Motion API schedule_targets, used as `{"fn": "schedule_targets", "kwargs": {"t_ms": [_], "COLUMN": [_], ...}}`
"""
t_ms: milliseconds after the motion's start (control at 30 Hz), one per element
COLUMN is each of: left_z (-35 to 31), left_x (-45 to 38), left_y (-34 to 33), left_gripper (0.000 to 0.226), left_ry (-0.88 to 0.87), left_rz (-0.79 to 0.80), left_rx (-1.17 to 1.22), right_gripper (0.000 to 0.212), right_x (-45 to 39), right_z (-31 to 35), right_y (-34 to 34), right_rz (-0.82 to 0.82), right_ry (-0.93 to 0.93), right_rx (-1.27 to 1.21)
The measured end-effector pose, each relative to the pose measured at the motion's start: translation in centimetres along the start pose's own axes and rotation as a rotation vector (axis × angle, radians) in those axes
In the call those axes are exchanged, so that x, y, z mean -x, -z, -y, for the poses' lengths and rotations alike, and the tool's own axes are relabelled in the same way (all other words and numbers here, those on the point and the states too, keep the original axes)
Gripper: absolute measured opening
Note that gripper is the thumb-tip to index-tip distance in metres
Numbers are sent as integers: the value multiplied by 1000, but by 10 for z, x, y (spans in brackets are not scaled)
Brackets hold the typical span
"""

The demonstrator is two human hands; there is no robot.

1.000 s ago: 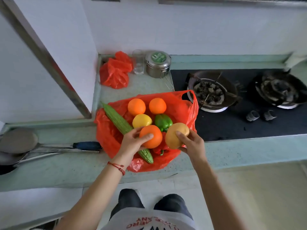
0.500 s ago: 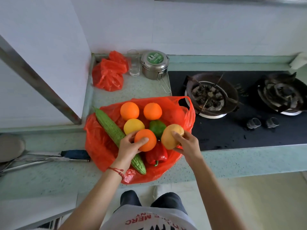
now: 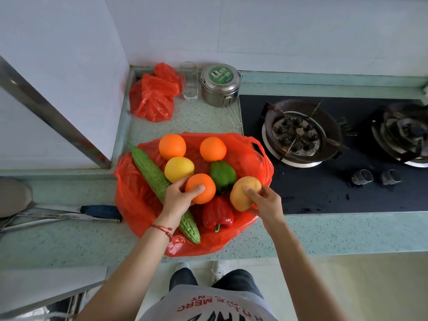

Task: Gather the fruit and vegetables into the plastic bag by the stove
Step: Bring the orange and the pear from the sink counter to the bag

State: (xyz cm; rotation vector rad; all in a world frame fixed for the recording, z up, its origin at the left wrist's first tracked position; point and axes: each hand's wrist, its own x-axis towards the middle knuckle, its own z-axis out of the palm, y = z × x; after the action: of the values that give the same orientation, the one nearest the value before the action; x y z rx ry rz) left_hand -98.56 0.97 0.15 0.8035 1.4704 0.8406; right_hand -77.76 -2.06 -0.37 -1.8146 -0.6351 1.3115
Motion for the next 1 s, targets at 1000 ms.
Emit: {"fn": "schedule_targets", "kwargs": {"t_ms": [1000], "left_z": [-5], "left_x": [-2], "left_y": [-1], "left_gripper": [60], "left_ry": [1], "left_rz": [-46], "left_rx": [-217], "right_gripper": [77], "right_x": [6], "right_z": [-4], "right_y": [-9], "right_rz": [-99], "right_ry": [136], "right_rx": [379]}}
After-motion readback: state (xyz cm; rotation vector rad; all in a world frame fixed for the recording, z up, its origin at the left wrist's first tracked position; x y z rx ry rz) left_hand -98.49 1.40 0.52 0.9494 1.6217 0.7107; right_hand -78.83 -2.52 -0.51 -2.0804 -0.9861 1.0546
